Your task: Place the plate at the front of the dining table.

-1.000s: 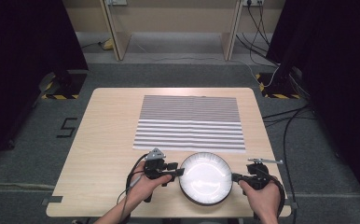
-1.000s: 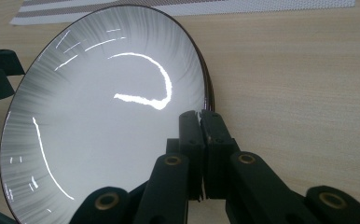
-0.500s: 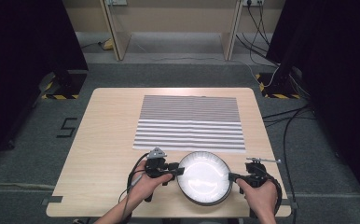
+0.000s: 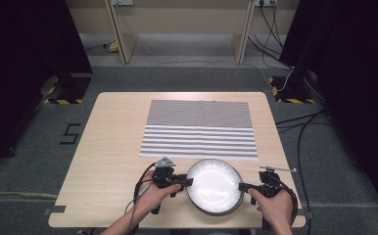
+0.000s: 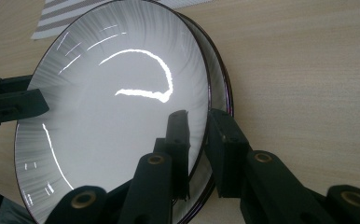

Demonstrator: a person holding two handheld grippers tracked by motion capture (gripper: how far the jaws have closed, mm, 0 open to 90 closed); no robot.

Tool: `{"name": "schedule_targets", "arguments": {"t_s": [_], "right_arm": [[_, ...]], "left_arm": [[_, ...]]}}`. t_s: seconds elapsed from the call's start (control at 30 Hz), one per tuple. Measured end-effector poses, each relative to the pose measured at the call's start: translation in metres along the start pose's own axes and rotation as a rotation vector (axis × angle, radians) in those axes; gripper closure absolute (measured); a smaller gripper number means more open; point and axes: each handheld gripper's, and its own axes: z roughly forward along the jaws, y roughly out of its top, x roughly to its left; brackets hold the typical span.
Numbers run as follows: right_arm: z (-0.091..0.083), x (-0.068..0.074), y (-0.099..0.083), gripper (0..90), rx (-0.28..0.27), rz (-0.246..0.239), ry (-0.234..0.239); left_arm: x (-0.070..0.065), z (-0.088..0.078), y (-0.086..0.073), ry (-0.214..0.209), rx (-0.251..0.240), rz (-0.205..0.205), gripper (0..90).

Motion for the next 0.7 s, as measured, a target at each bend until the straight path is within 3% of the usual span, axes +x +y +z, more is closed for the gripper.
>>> {"name": "schedule_targets", "arguments": {"t_s": [0.23,0.43,0.53,0.7], "right_arm": [[0.0,0.003,-0.002,77.9,-0.01,0.0,-0.017],[0.001,0.002,-0.001,77.1,0.017,0.019,-0.003],[0.009,0.005,-0.004,75.6,0.03,0.033,0.013],[0.012,0.008,-0.006,74.7,0.016,0.012,-0.006]], "left_arm": [[0.0,-0.001,0.001,0.001,0.005,0.001,65.2],[0.002,-0.004,0.003,-0.004,0.002,-0.015,65.5],[0.004,-0.007,0.006,0.006,-0.005,-0.013,66.0],[0.003,-0.01,0.006,0.01,-0.001,-0.002,67.3]]}}
